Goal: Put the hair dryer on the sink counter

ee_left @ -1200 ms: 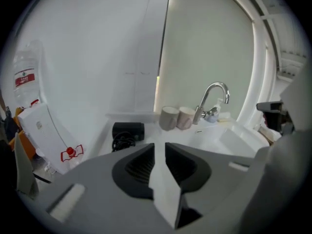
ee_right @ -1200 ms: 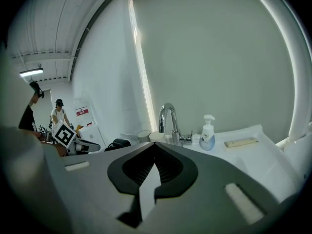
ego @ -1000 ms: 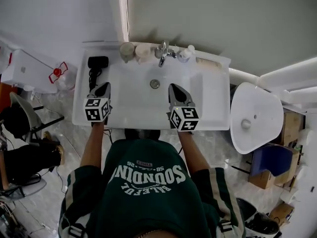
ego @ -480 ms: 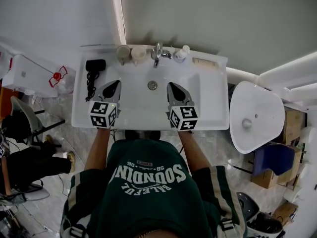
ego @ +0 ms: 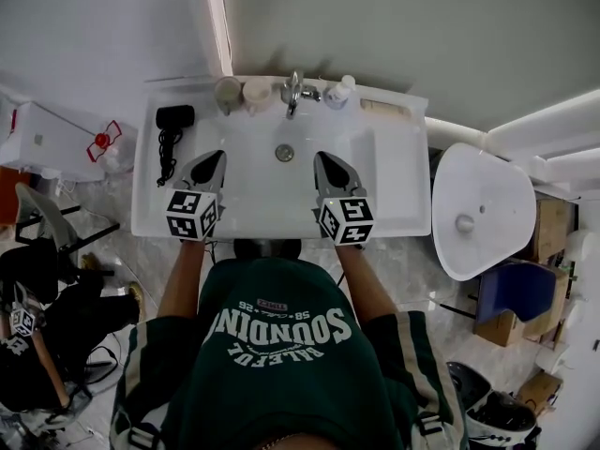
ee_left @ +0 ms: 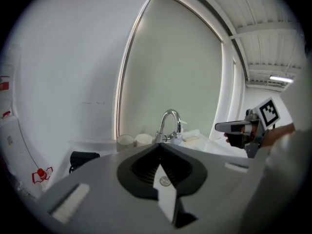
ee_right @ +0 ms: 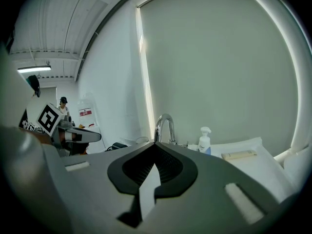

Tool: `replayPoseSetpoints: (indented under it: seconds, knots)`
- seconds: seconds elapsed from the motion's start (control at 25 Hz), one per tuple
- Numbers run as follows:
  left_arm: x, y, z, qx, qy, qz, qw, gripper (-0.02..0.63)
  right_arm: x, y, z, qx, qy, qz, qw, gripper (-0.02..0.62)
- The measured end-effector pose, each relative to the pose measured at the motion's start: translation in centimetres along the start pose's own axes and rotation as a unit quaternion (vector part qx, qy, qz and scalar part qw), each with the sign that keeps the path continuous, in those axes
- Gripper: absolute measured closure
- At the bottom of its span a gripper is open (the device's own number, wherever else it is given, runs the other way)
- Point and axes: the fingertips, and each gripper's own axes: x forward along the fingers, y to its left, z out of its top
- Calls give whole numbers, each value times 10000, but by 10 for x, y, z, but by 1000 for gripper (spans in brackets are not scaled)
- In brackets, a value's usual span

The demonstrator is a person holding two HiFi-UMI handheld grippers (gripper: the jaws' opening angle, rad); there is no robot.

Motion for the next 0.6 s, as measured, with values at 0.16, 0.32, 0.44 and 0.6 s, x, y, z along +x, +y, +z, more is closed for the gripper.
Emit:
replayPoseSetpoints:
  seconds: [0.16, 0.32, 0.44, 0.6]
  knots:
    - [1, 0, -3, -40, 8, -50, 10000, 555, -1, 0, -1, 17, -7, -7, 10000, 591]
    - [1, 0, -3, -55, 1, -62, 10000, 555, -1, 1, 0, 18, -9, -8, 10000, 591]
    - [3, 0, -2, -70, -5, -72, 9999, 555, 0, 1, 1, 21, -11, -5, 10000, 591]
    - [7, -1, -2, -70, 4, -127, 9999, 555, 0, -1, 0, 34, 0, -55, 10000, 591]
